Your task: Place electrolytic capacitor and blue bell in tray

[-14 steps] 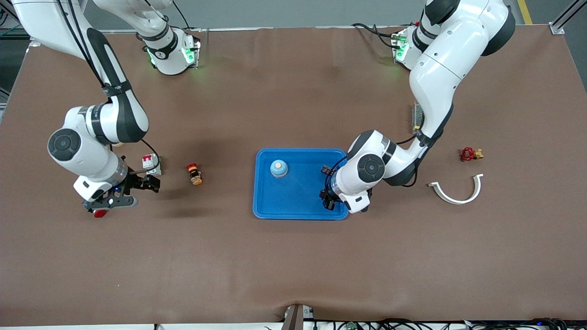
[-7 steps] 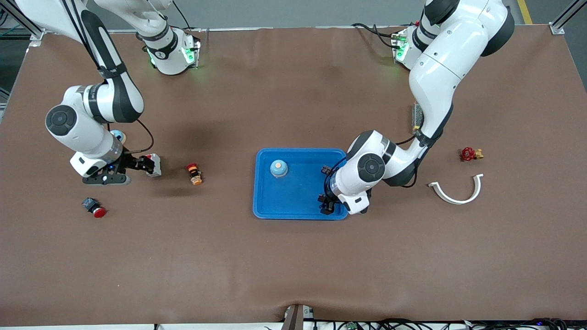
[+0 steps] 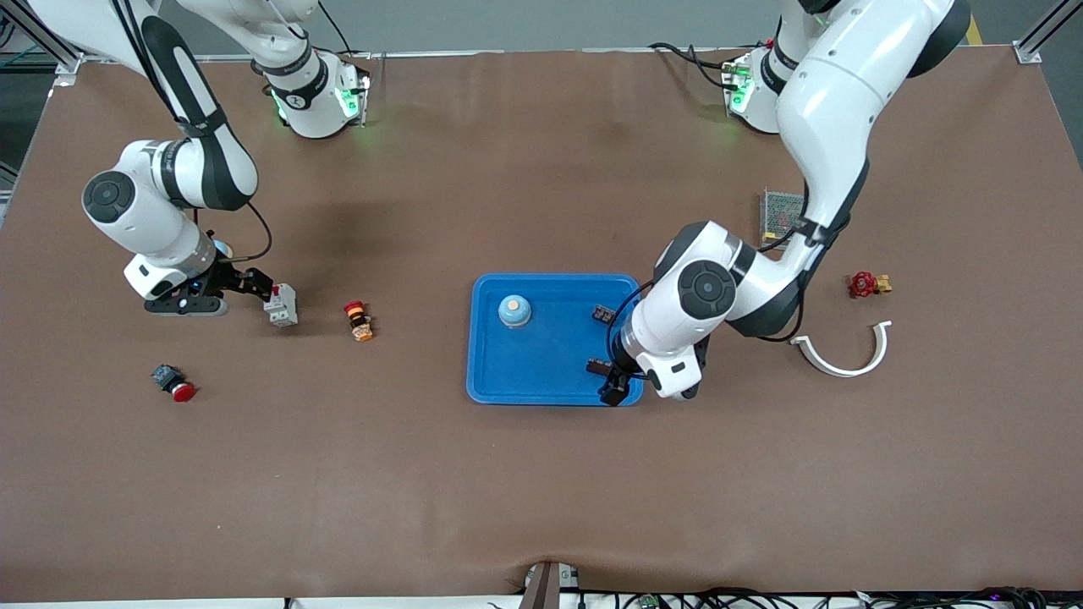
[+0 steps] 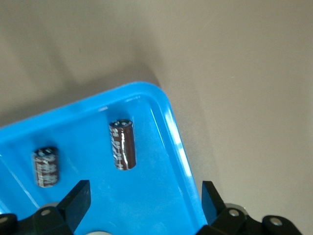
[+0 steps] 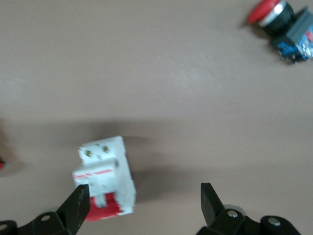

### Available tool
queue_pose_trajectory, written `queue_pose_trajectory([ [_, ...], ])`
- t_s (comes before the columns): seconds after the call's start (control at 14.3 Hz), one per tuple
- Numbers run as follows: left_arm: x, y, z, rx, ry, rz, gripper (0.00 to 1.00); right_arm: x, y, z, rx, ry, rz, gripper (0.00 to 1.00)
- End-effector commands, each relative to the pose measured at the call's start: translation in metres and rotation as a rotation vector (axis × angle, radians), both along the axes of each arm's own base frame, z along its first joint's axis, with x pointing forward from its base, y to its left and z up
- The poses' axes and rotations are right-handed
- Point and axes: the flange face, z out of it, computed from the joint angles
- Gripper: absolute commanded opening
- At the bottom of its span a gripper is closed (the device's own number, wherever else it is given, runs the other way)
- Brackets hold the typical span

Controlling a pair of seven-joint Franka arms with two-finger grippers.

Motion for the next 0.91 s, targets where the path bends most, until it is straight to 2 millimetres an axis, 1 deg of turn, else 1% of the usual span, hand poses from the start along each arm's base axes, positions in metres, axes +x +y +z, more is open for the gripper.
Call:
queue_pose_trajectory([
  [0.0,-0.003,0.021,0.047,0.076,-0.029,-0.136,1.00,-0.021,-0.025,-0.001,-0.008,-0.010,0.016,1.00],
  [0.07,-0.005,0.027,0.065,0.094,-0.034,-0.182,1.00,-0.025,-0.035,-0.003,-0.007,-0.005,0.019,1.00],
  [0.14,-0.006,0.038,0.085,0.118,-0.037,-0.233,1.00,-0.027,-0.045,-0.004,-0.008,-0.003,0.026,1.00],
  [0.21,-0.004,0.053,0.101,0.136,-0.041,-0.294,1.00,-0.030,-0.052,-0.005,-0.010,-0.002,0.029,1.00],
  [0.28,-0.007,0.064,0.121,0.153,-0.045,-0.355,1.00,-0.034,-0.058,-0.007,-0.009,0.004,0.029,1.00],
  [0.35,-0.007,0.081,0.136,0.177,-0.037,-0.400,1.00,-0.036,-0.062,-0.008,-0.010,-0.002,0.026,1.00],
  [0.42,-0.009,0.095,0.149,0.192,-0.029,-0.445,1.00,-0.037,-0.065,-0.009,-0.010,-0.003,0.023,1.00],
  [0.56,-0.013,0.115,0.168,0.225,-0.005,-0.499,1.00,-0.047,-0.069,-0.017,-0.009,-0.005,0.013,1.00],
  [0.63,-0.018,0.120,0.178,0.237,0.004,-0.515,1.00,-0.057,-0.065,-0.025,-0.011,-0.019,0.014,1.00],
  [0.7,-0.019,0.130,0.187,0.245,0.004,-0.534,1.00,-0.064,-0.064,-0.030,-0.015,-0.044,0.013,1.00],
  [0.77,-0.018,0.145,0.198,0.249,0.001,-0.553,1.00,-0.072,-0.061,-0.039,-0.014,-0.050,0.014,1.00],
  [0.84,-0.020,0.155,0.204,0.255,0.015,-0.589,1.00,-0.076,-0.064,-0.043,-0.015,-0.057,0.005,1.00],
])
